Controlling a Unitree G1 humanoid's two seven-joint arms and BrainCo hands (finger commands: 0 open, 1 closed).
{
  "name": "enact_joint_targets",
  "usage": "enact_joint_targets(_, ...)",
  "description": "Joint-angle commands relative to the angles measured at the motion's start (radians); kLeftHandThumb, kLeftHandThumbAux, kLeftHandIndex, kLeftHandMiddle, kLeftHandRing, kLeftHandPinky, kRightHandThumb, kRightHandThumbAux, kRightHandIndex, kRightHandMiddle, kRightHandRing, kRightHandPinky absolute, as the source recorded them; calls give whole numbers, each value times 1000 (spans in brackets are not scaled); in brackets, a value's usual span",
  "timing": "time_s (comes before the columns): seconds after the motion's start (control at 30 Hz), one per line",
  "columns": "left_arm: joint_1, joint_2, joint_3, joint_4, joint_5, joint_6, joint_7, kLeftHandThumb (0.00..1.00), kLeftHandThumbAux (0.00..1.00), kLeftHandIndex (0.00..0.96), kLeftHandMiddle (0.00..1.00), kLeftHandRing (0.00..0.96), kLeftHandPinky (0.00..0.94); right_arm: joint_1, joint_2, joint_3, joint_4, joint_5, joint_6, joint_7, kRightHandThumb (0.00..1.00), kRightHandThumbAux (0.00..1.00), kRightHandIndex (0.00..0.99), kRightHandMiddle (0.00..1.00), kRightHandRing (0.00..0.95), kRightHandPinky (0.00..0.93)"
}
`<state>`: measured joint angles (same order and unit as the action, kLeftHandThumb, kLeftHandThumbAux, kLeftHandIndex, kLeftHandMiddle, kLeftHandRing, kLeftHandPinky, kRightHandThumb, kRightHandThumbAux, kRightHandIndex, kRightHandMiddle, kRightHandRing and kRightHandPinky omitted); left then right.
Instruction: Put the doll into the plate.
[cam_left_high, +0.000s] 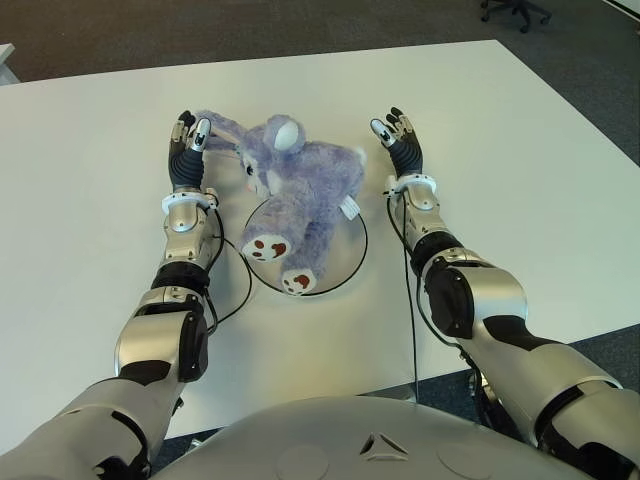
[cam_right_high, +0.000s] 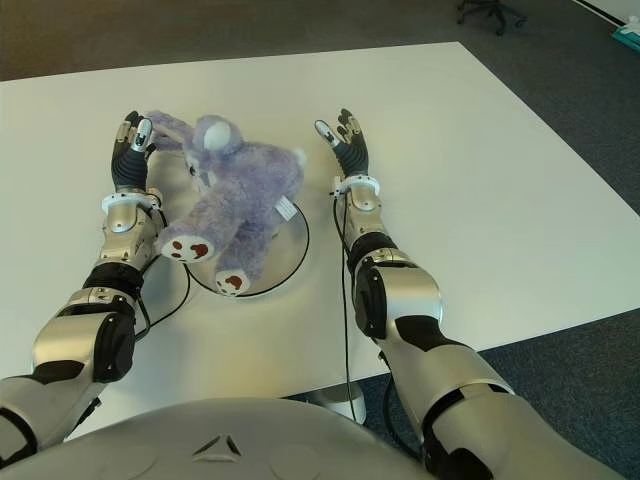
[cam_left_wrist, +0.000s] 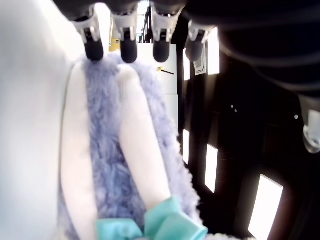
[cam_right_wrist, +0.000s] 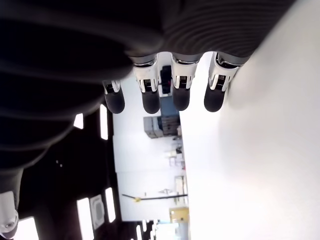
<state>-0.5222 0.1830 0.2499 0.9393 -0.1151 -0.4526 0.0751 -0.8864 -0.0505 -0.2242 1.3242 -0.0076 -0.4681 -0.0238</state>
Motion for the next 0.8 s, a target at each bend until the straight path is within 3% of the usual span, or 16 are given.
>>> enact_joint_targets(0.03, 133, -29, -12, 57, 14, 9, -10, 0, 412, 0, 67, 45, 5, 37, 3, -12, 21, 7, 51, 23, 0, 570, 49, 45, 27, 25)
enact_joint_targets(0.47, 132, -39, -8, 56, 7, 6, -13, 0, 414, 0, 70, 49, 3, 45, -2, -13, 22, 1, 72, 56, 0, 588, 40, 31, 13, 7)
enact_joint_targets(0.8, 134, -44, -6, 57, 6, -4, -17, 0, 411, 0, 70, 48, 0, 48, -1, -20, 22, 7, 77, 71, 29, 661, 34, 27, 9, 12)
